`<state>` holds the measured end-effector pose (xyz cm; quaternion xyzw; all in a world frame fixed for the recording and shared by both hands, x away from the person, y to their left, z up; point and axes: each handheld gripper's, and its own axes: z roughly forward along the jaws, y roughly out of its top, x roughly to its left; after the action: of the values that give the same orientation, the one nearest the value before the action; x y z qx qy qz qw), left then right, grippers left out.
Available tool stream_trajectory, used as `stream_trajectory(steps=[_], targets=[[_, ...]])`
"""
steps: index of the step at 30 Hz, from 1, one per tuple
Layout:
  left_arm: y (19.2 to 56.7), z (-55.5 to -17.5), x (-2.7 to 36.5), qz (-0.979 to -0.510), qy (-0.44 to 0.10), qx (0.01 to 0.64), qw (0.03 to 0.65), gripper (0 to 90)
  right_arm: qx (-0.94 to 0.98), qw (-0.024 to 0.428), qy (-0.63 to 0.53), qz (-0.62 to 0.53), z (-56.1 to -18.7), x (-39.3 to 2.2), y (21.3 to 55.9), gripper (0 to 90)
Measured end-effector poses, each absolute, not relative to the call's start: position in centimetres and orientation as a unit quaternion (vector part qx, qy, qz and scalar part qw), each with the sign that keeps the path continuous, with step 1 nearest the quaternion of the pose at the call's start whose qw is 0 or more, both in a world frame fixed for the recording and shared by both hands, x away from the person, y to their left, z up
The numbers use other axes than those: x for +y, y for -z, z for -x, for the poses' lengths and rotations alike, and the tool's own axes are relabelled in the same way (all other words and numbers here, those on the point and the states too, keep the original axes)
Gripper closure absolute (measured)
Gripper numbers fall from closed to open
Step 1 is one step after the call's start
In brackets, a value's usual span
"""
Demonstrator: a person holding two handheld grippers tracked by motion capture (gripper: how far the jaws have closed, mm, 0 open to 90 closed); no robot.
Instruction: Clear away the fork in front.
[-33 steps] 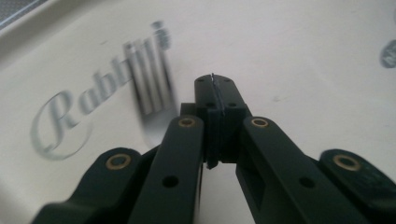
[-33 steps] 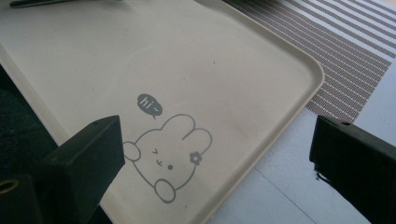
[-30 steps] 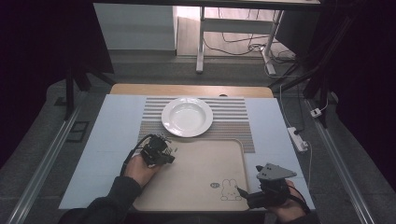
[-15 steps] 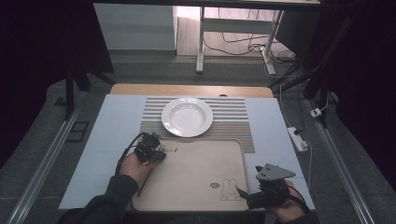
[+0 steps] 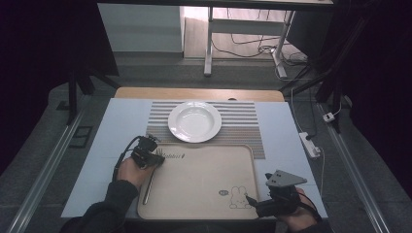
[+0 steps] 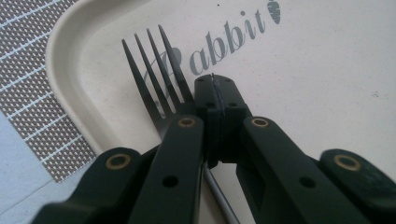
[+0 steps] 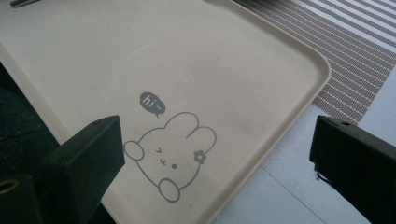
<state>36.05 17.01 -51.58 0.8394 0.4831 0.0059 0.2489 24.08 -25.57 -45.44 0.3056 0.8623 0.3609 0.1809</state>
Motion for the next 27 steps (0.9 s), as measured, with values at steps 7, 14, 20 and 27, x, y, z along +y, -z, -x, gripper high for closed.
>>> stream_trajectory(steps=[7,14,20,27], targets=[[50.9,-35.7,17.3,-0.837,-0.009,0.476,0.27,82.7,0.862,0.178,-0.361,-0.307,-24.1,-25.6,45.4,3.9],[50.2,-35.1,16.8,-0.846,-0.021,0.449,0.285,69.0,0.863,0.179,-0.36,-0.307,-24.1,-25.5,45.4,3.9],[49.3,-34.5,16.9,-0.847,-0.021,0.435,0.304,58.9,0.864,0.176,-0.358,-0.309,-24.1,-25.5,45.4,3.9],[48.2,-33.5,17.1,-0.847,-0.024,0.412,0.336,47.7,0.864,0.175,-0.357,-0.309,-24.1,-25.5,45.4,3.9]])
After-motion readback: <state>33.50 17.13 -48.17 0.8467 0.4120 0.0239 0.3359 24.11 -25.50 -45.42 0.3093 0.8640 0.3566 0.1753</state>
